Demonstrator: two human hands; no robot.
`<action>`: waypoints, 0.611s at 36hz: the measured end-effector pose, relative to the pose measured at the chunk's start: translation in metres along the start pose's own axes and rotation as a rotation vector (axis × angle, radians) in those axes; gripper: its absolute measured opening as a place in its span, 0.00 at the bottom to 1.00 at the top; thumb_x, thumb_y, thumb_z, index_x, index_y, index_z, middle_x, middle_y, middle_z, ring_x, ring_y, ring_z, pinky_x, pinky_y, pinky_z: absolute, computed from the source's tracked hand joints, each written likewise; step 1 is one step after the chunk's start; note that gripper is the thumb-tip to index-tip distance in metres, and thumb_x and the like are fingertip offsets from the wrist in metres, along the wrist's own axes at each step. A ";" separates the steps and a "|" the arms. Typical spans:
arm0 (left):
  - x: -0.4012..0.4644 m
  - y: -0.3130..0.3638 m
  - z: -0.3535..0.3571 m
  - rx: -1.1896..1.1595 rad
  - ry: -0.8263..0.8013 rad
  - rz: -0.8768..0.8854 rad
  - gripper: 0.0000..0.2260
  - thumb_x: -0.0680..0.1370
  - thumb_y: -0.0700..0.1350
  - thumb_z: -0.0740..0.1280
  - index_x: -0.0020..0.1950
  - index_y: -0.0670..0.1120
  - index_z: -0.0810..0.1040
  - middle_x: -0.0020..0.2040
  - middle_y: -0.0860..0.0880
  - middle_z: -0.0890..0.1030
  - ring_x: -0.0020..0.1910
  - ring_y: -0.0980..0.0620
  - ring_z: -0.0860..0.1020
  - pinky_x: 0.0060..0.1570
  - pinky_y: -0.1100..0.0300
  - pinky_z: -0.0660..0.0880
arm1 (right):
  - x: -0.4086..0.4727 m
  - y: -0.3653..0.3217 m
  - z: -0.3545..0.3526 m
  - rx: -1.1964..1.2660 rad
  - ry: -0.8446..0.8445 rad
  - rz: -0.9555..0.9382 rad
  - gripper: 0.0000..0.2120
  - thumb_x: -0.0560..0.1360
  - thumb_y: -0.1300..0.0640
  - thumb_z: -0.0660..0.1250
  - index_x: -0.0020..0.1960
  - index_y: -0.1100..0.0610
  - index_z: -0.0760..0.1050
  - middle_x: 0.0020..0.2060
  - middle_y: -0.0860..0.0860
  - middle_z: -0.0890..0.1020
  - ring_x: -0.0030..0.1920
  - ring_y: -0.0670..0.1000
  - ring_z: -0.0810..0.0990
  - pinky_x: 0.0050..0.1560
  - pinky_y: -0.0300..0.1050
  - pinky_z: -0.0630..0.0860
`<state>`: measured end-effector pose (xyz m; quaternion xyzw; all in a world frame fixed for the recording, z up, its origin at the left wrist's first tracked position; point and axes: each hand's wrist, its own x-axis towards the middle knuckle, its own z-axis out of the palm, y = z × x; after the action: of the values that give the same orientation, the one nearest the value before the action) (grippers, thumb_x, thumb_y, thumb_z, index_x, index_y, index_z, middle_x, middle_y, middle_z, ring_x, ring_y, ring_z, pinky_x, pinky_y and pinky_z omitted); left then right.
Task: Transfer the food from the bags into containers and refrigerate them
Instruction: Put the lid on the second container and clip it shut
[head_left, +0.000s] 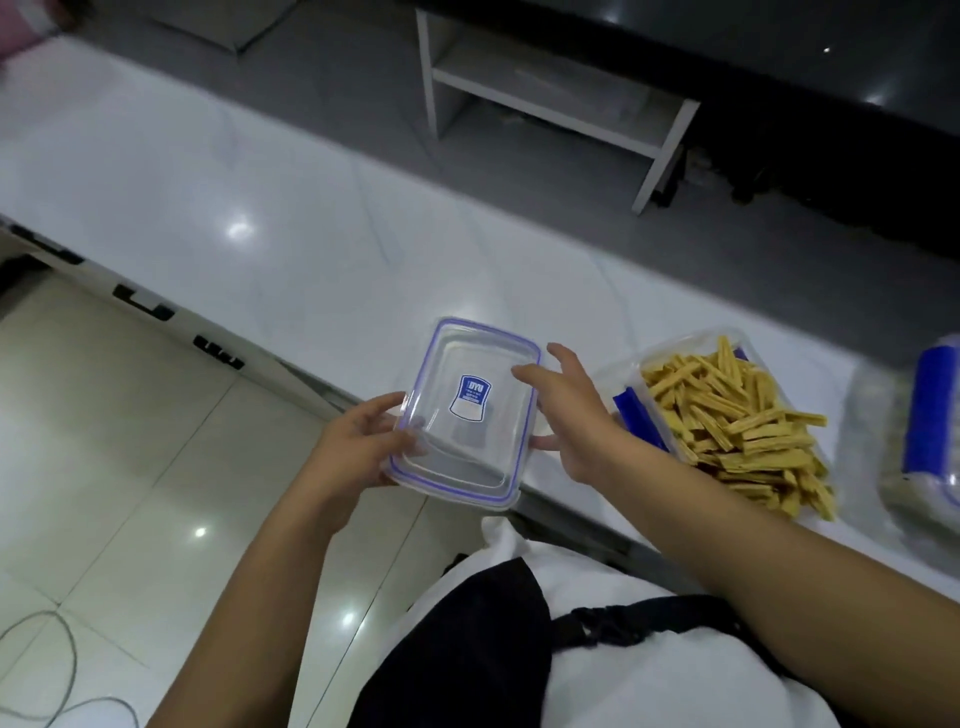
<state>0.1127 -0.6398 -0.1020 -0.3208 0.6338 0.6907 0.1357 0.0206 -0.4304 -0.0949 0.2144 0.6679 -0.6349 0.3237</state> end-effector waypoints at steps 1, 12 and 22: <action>-0.001 0.004 0.000 -0.034 -0.039 -0.002 0.22 0.75 0.32 0.70 0.68 0.47 0.77 0.50 0.49 0.87 0.42 0.52 0.86 0.34 0.56 0.79 | -0.001 -0.002 0.000 0.021 -0.004 0.008 0.28 0.79 0.51 0.67 0.74 0.39 0.60 0.62 0.46 0.74 0.53 0.49 0.76 0.51 0.56 0.79; -0.044 0.055 0.049 -0.215 -0.366 0.301 0.31 0.69 0.41 0.79 0.69 0.58 0.76 0.63 0.44 0.83 0.59 0.40 0.83 0.44 0.48 0.83 | -0.038 -0.053 -0.019 -0.037 -0.146 -0.241 0.50 0.61 0.32 0.77 0.74 0.28 0.51 0.78 0.46 0.60 0.74 0.56 0.62 0.68 0.65 0.66; -0.059 0.090 0.146 -0.007 -0.648 0.482 0.28 0.75 0.45 0.75 0.70 0.67 0.72 0.68 0.57 0.78 0.67 0.50 0.78 0.55 0.51 0.81 | -0.081 -0.107 -0.085 -0.272 0.067 -0.584 0.56 0.59 0.33 0.77 0.76 0.31 0.47 0.78 0.45 0.56 0.74 0.58 0.64 0.67 0.67 0.70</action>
<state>0.0646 -0.5005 0.0043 0.0707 0.6128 0.7703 0.1617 -0.0112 -0.3471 0.0371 -0.0108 0.7903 -0.5983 0.1315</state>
